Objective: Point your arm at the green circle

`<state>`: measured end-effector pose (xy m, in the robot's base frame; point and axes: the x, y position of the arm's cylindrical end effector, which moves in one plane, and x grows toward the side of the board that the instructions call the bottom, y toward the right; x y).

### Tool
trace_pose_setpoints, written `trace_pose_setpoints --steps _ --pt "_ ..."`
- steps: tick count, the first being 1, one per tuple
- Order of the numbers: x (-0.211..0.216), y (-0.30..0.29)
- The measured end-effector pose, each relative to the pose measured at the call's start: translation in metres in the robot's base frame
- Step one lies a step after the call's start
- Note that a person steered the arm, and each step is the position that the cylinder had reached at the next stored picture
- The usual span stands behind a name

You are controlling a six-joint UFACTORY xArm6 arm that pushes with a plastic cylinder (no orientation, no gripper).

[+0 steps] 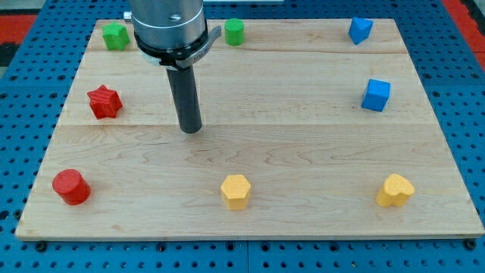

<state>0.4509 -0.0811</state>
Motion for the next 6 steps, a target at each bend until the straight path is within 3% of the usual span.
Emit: trace_pose_setpoints --steps 1,4,5,6 --pt "-0.001 0.000" --pt "-0.121 0.020" --pt "-0.125 0.022" --pt "-0.157 0.057"
